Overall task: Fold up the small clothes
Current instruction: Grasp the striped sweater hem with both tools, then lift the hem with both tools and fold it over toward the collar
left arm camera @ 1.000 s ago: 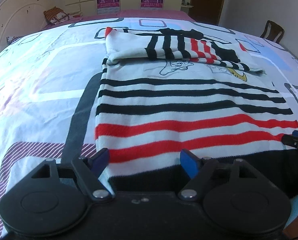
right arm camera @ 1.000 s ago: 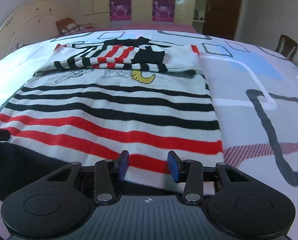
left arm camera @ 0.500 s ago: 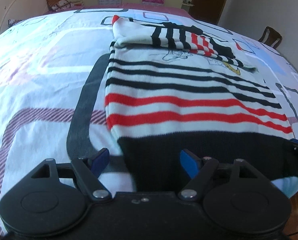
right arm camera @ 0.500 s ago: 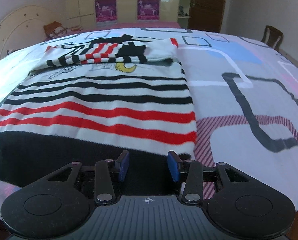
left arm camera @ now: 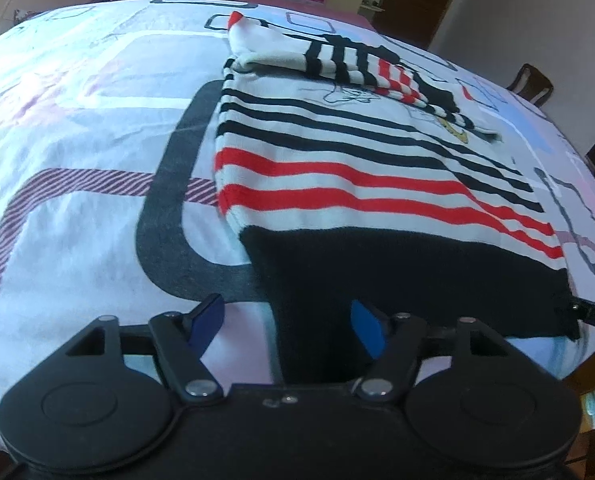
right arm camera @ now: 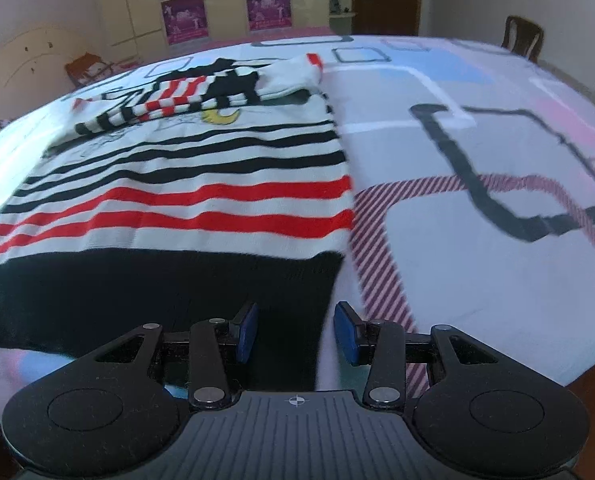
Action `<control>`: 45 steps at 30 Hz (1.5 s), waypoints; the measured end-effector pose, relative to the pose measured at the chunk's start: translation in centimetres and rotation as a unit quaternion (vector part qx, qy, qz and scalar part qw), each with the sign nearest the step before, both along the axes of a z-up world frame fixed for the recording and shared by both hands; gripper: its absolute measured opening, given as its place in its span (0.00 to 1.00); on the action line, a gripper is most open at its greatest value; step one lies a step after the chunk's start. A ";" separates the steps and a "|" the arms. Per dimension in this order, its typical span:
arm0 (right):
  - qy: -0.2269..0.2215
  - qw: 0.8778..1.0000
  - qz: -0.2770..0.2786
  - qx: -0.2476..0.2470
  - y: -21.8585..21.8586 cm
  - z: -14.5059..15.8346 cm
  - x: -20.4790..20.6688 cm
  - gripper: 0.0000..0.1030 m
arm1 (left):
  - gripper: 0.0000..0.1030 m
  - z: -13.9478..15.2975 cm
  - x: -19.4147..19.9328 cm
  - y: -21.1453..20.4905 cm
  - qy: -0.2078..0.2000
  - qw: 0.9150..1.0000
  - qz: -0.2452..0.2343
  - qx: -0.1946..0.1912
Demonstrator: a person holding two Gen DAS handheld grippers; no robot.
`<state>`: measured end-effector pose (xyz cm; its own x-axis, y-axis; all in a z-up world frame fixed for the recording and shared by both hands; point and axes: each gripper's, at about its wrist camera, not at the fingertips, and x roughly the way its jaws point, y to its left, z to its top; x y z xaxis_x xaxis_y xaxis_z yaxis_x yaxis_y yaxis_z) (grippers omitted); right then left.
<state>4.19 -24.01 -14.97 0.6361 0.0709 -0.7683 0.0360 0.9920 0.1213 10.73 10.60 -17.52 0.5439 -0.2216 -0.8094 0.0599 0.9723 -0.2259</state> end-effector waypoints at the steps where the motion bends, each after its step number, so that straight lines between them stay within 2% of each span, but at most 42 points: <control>1: 0.001 1.000 0.000 0.005 0.1 0.0 0.0 0.41 | 0.58 -0.1 0.0 0.0 0.001 1.000 -0.002 -0.005; 4: 0.003 1.000 -0.002 0.012 0.2 -0.2 0.0 0.41 | 0.41 -0.2 0.1 0.1 0.004 1.000 -0.003 -0.023; 7: 0.006 1.000 -0.005 0.020 0.0 -0.2 0.1 0.40 | 0.36 -0.4 0.3 0.2 0.008 0.999 -0.009 -0.033; 8: 0.007 1.000 -0.004 0.021 -0.1 -0.2 0.2 0.40 | 0.30 -0.4 0.4 0.2 0.009 0.999 -0.011 -0.037; 9: 0.009 1.000 -0.004 0.021 -0.1 -0.2 0.2 0.32 | 0.26 -0.4 0.6 0.2 0.012 0.999 -0.017 -0.044; 11: 0.015 0.999 -0.003 0.036 -0.3 -0.2 0.4 0.22 | 0.14 -0.5 0.7 0.1 0.016 0.998 -0.028 -0.054; 17: 0.020 0.998 -0.003 0.055 -0.5 0.1 0.4 0.11 | 0.10 -0.3 0.7 0.3 0.011 0.997 -0.039 -0.063; 30: -0.025 0.996 -0.002 0.089 -0.7 3.8 0.9 0.10 | 0.09 4.2 2.2 0.2 -0.064 0.992 -0.055 -0.093; 36: -0.052 0.993 0.010 0.103 -0.8 5.6 3.7 0.10 | 0.09 6.3 4.5 0.3 -0.096 0.989 -0.040 -0.106; 45: -0.088 0.988 0.022 0.127 -1.8 7.8 10.4 0.10 | 0.09 8.6 10.1 -0.3 -0.125 0.986 -0.023 -0.109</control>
